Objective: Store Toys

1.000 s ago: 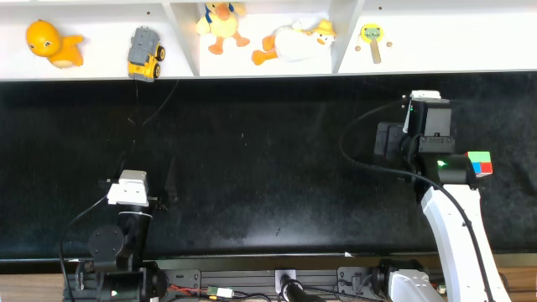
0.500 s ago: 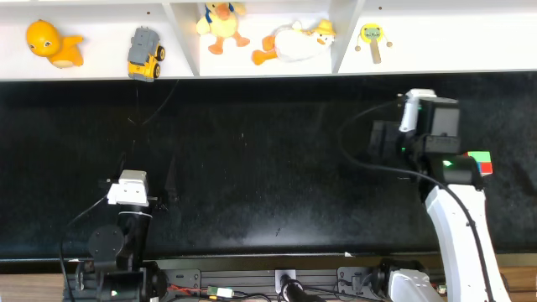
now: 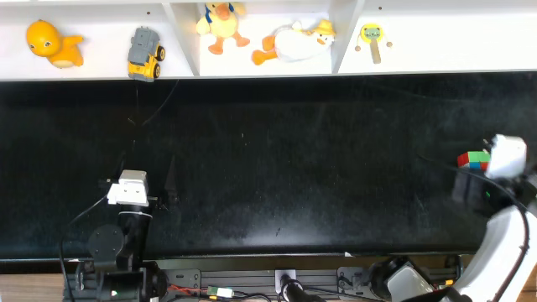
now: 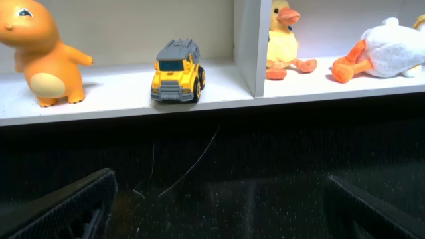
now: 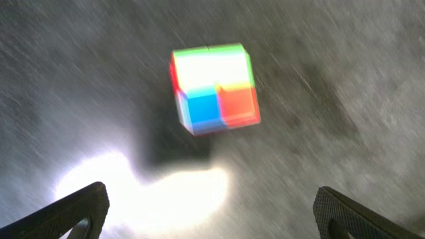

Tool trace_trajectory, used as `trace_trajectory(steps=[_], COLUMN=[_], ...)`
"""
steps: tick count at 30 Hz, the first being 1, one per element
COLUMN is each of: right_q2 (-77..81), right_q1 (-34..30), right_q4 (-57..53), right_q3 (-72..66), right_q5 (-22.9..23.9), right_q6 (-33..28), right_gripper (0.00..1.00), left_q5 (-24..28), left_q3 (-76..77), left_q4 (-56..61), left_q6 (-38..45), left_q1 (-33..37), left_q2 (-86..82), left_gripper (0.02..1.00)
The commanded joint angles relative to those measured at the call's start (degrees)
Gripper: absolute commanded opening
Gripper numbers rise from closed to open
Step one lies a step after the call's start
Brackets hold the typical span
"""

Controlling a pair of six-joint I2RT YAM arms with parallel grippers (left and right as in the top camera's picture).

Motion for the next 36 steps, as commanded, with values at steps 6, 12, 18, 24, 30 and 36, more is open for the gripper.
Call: trace_trajectory(steps=[6,12,18,24,30,36], right_q2=[5.1,9.9,13.3,16.5,18.7,19.0], right_q1=[-7.8,-7.4,-5.6,-4.3,-1.8,-1.4], right_q4=[1.3,5.8,9.0,12.2,13.2,17.2], right_q3=[-0.3,-0.2,-0.2,-0.2,-0.2,-0.2], right_q5=[-8.8,-14.3,-14.3,-15.0,-16.0,-16.3], right_q6=[-14.6,-14.6,-12.2,-9.6,-7.1,-2.1], right_gripper=[0.996,0.996,0.993,0.996,0.974,0.904], left_q5=[-0.3,-0.3,-0.3,-0.3,-0.3,-0.3], left_q3=[0.0,0.0,0.0,0.0,0.0,0.0], left_q4=[-0.3,-0.3,-0.3,-0.3,-0.3,-0.3], left_q6=[0.0,0.0,0.0,0.0,0.0,0.0], left_q1=[-0.6,-0.6,-0.6,-0.6,-0.6,-0.6], left_q2=[-0.6,-0.6,-0.6,-0.6,-0.6,-0.6], left_gripper=[0.998,0.998,0.998,0.998,0.998,0.998])
